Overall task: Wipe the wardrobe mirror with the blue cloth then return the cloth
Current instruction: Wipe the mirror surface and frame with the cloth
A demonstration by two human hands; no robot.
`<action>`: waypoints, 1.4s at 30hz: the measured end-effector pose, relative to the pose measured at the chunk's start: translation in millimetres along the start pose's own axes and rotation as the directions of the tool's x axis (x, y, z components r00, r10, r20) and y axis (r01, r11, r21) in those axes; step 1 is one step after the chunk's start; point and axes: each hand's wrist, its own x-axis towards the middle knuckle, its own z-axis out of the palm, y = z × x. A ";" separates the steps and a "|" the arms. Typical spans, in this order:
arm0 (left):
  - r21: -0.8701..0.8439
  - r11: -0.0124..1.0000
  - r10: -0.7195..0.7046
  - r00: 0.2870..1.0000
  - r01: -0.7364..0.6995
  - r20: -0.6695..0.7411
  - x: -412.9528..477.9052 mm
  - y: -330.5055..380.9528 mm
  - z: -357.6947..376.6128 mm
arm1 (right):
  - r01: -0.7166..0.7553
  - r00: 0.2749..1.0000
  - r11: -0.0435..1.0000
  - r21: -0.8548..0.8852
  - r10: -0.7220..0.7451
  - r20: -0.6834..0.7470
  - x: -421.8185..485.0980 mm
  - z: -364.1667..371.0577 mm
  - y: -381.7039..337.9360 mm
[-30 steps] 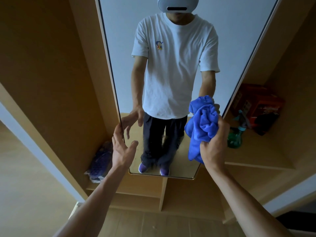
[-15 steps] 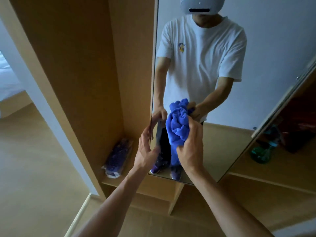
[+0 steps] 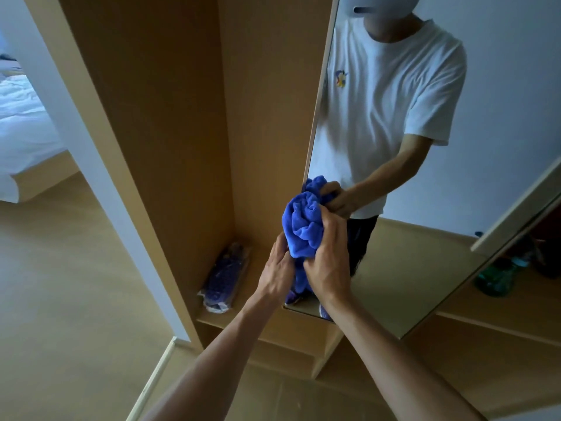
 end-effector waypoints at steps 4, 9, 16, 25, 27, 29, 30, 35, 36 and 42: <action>-0.010 1.000 -0.016 0.999 0.016 0.033 4.2 -2.5 -5.9 | -0.005 0.997 1.000 0.020 0.004 0.076 3.1 -12.5 6.3; 0.105 0.994 -0.027 0.994 0.016 0.105 13.5 -8.1 -12.9 | 0.200 0.978 0.907 -0.371 -0.159 0.138 -2.5 -40.7 17.7; 0.234 0.972 -0.053 0.987 0.015 0.155 17.8 -19.2 -13.1 | 0.351 0.935 0.764 -0.542 -0.261 0.238 -6.1 -41.9 26.4; 0.154 0.984 -0.103 0.988 0.085 0.112 24.7 -36.9 -12.8 | 0.390 0.917 0.709 -0.587 -0.238 0.321 -27.0 -18.0 39.4; 0.158 0.982 -0.119 0.988 0.102 0.099 24.7 -34.0 -11.9 | 0.388 0.913 0.708 -0.590 -0.206 0.353 -33.9 -11.5 46.1; 0.156 0.984 -0.105 0.991 0.091 0.086 22.9 -28.5 -11.5 | 0.388 0.899 0.709 -0.589 -0.150 0.411 -40.2 -6.1 52.3; 0.154 0.984 -0.097 0.992 0.084 0.080 23.3 -29.1 -11.4 | 0.390 0.889 0.709 -0.587 -0.126 0.439 -43.5 -3.6 55.0; 0.193 0.980 -0.071 0.991 0.049 0.111 22.5 -28.3 -12.0 | 0.409 0.862 0.703 -0.582 -0.088 0.499 -58.0 6.0 65.9; 0.193 0.980 -0.069 0.992 0.047 0.109 22.7 -29.0 -11.8 | 0.409 0.854 0.709 -0.575 -0.074 0.515 -60.7 7.6 67.7; 0.194 0.977 -0.106 0.988 0.084 0.108 22.9 -30.4 -12.3 | 0.376 0.829 0.760 -0.529 -0.021 0.559 -59.5 0.3 65.1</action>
